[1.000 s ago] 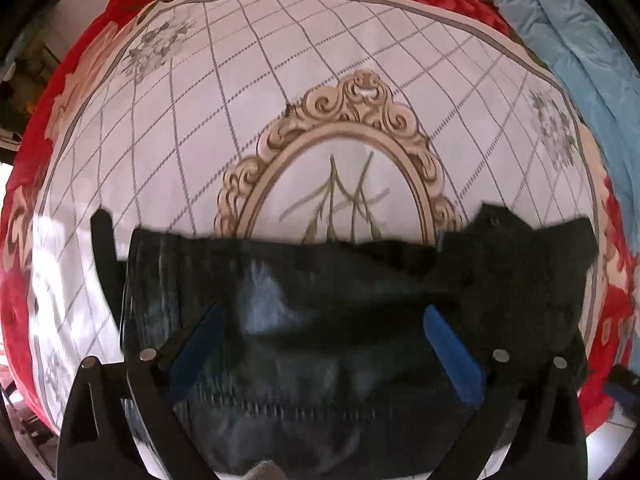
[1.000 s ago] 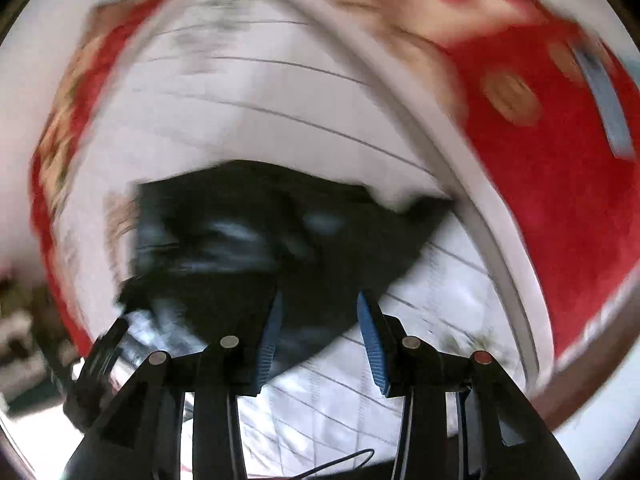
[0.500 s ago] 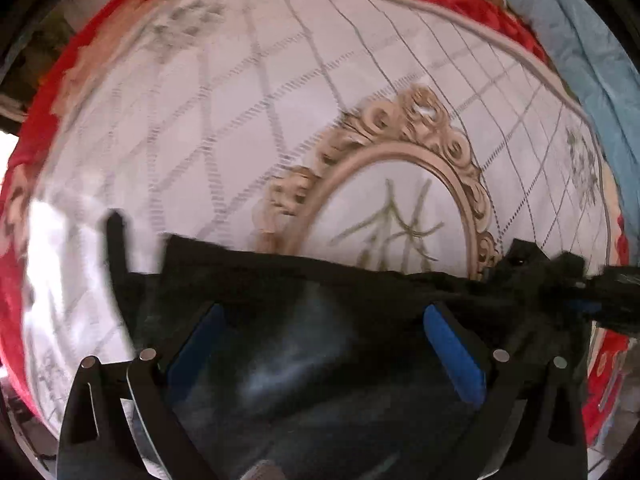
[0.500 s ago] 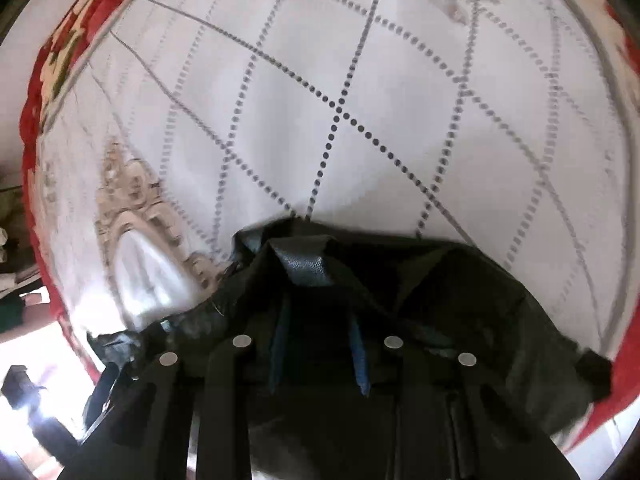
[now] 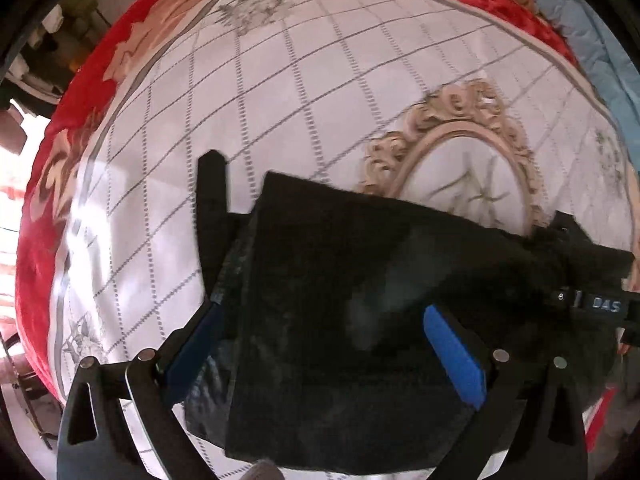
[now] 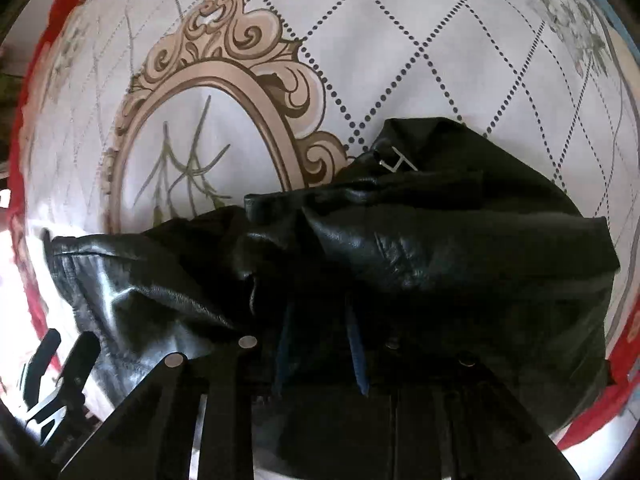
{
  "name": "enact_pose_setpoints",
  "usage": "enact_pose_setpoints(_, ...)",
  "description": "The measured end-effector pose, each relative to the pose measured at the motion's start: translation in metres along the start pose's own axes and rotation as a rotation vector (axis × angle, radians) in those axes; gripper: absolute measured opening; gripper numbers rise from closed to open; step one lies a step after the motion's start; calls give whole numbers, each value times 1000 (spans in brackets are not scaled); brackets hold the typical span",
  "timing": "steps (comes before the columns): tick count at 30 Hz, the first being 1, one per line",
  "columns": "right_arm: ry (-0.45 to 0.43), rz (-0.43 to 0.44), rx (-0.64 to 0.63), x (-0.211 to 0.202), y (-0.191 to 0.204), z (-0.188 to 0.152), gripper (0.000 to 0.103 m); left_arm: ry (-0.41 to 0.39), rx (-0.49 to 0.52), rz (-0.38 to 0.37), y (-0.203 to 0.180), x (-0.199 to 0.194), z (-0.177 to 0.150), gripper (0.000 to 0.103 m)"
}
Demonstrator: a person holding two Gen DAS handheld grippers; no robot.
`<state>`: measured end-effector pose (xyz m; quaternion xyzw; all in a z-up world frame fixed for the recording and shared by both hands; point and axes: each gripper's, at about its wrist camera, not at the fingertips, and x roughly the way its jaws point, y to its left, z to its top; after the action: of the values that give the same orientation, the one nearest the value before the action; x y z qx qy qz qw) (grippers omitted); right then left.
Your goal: Fold large clothes
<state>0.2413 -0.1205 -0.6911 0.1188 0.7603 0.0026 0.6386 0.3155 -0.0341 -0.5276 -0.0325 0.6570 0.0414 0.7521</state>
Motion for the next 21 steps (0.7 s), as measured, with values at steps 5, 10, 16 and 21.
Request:
enact_pose_setpoints(5,-120,286,214,-48,-77,-48,53,-42,118,-57,-50,-22,-6,103)
enact_pose_setpoints(10,-257,320,513,-64,-190,-144,73,-21,196,-75,-100,-14,-13,103)
enact_pose_setpoints(16,-313,489,728,1,-278,-194,73,54,235,-15,-126,24,-28,103)
enact_pose_setpoints(21,-385,782,674,43,-275,-150,74,60,226,3,-128,32,-29,103)
